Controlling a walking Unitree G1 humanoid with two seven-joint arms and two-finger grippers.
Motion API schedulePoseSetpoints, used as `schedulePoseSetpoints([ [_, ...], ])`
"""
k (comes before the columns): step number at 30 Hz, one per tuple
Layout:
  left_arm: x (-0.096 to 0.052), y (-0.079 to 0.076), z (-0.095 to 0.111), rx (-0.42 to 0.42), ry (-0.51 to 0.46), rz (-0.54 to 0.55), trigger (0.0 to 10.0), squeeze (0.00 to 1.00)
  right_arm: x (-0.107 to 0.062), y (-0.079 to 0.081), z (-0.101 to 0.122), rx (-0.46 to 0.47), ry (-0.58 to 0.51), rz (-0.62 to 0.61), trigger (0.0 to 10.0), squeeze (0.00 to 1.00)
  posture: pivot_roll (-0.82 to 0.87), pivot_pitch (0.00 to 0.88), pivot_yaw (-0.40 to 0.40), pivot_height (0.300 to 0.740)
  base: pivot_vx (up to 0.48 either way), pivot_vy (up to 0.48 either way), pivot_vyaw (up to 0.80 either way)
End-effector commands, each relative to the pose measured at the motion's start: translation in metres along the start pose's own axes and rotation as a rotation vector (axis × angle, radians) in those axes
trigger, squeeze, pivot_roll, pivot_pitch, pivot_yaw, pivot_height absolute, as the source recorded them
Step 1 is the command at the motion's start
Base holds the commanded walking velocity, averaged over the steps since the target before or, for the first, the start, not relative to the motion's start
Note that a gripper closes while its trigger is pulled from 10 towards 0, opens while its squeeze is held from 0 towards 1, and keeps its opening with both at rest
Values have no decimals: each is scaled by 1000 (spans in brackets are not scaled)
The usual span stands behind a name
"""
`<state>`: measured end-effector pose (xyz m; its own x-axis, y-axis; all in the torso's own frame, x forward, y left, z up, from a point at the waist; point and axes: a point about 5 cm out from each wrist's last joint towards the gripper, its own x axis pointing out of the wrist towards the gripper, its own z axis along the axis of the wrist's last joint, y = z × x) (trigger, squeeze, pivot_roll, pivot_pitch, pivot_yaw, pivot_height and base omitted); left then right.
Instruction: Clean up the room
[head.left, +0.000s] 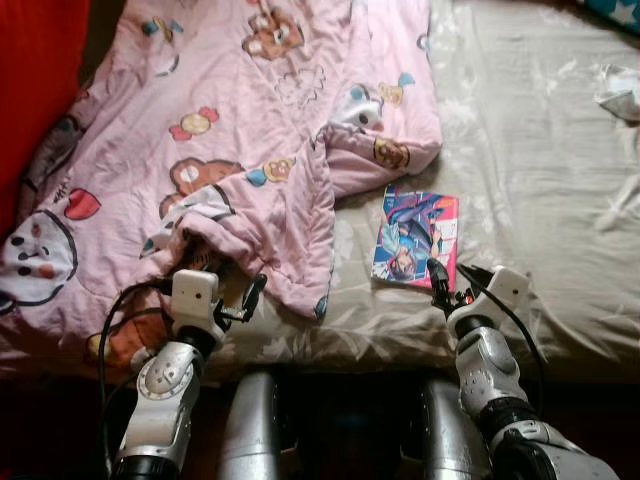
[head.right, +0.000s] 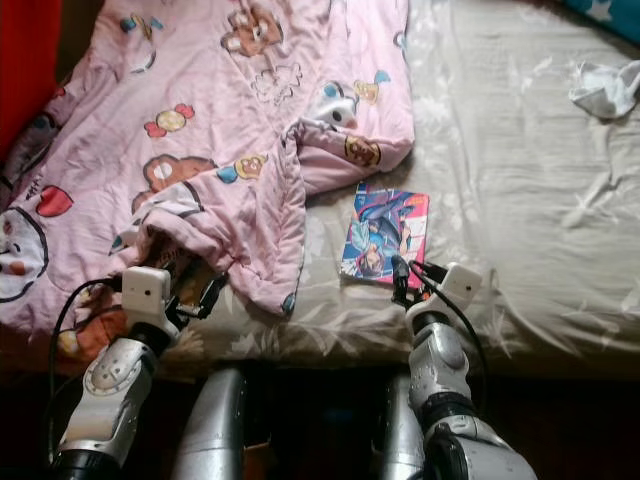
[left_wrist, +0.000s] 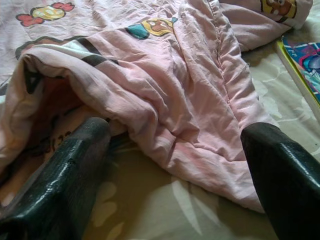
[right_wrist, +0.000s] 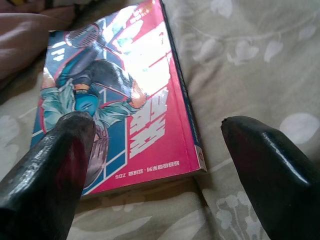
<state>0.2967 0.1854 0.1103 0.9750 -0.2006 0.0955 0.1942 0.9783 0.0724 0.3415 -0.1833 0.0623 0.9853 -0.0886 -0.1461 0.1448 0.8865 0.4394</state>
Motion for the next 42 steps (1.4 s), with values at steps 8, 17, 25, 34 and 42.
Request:
schedulePoseSetpoints([
  [8, -28, 10, -8, 17, 70, 43, 10000, 0, -6, -1, -16, 96, 44, -13, 10000, 0, 204, 445, 91, 600, 0, 0, 0],
  [17, -42, 15, -5, 34, 101, 68, 10000, 0, -5, -2, -14, 162, 31, -12, 10000, 0, 229, 483, 103, 600, 0, 0, 0],
  [25, -46, 19, 2, 54, 106, 76, 10000, 0, -5, -11, -12, 364, 7, -66, 10000, 0, 248, 501, 114, 600, 0, 0, 0],
  [34, -49, 22, 6, 68, 109, 84, 10000, 0, -5, -3, -17, 533, 17, -4, 10000, 0, 277, 523, 125, 600, 0, 0, 0],
  [42, -49, 24, 9, 81, 113, 85, 10000, 0, -5, 9, -24, 564, 44, 46, 0, 0, 292, 540, 138, 600, 0, 0, 0],
])
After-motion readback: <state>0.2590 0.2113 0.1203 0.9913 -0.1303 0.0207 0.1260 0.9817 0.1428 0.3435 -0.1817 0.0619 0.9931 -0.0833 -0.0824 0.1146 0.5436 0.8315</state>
